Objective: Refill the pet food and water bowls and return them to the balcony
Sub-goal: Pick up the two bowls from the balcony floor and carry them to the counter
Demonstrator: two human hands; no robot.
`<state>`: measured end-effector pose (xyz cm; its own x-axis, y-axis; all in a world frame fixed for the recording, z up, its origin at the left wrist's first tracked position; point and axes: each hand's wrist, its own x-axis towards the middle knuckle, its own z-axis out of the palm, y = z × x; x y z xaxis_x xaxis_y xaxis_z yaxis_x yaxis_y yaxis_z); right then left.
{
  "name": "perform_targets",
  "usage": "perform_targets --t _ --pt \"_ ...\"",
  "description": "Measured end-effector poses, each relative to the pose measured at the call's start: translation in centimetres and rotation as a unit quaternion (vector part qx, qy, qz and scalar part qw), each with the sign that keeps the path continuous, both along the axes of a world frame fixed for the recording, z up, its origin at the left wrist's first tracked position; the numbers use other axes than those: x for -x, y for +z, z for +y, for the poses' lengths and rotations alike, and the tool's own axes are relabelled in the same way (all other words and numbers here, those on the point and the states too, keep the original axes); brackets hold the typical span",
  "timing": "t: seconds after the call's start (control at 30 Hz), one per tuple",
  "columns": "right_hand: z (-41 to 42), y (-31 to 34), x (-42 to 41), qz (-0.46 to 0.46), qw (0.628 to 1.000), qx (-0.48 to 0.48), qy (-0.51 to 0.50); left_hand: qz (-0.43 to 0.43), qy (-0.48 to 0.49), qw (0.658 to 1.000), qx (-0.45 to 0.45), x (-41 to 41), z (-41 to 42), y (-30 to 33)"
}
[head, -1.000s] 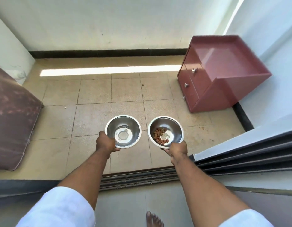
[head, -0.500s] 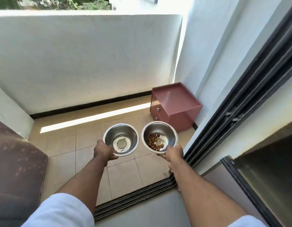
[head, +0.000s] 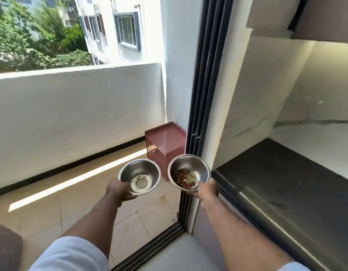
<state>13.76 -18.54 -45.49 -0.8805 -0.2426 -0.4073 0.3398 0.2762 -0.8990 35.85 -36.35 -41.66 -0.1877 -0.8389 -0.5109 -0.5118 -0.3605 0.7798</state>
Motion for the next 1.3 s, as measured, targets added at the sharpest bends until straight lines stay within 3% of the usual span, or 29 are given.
perform_targets --t 0.33,0.43,0.67,0.87,1.3 --pt "21.0 5.4 3.1 0.005 0.987 0.086 -0.137 0.112 -0.175 0.978 0.018 9.8 13.5 4.8" --pt "26.4 6.3 4.8 0.015 0.979 0.084 -0.187 0.079 -0.22 0.971 0.051 13.8 16.9 5.6" --pt "34.9 6.2 8.8 0.006 0.947 0.095 -0.307 0.064 -0.312 0.948 0.018 24.6 22.4 4.1" --pt "38.2 4.1 12.7 0.004 0.917 0.087 -0.389 0.085 -0.378 0.921 -0.03 33.9 24.6 1.1" --pt "38.9 0.1 17.1 -0.023 0.867 0.091 -0.489 0.044 -0.5 0.865 0.004 44.6 28.0 -2.4"
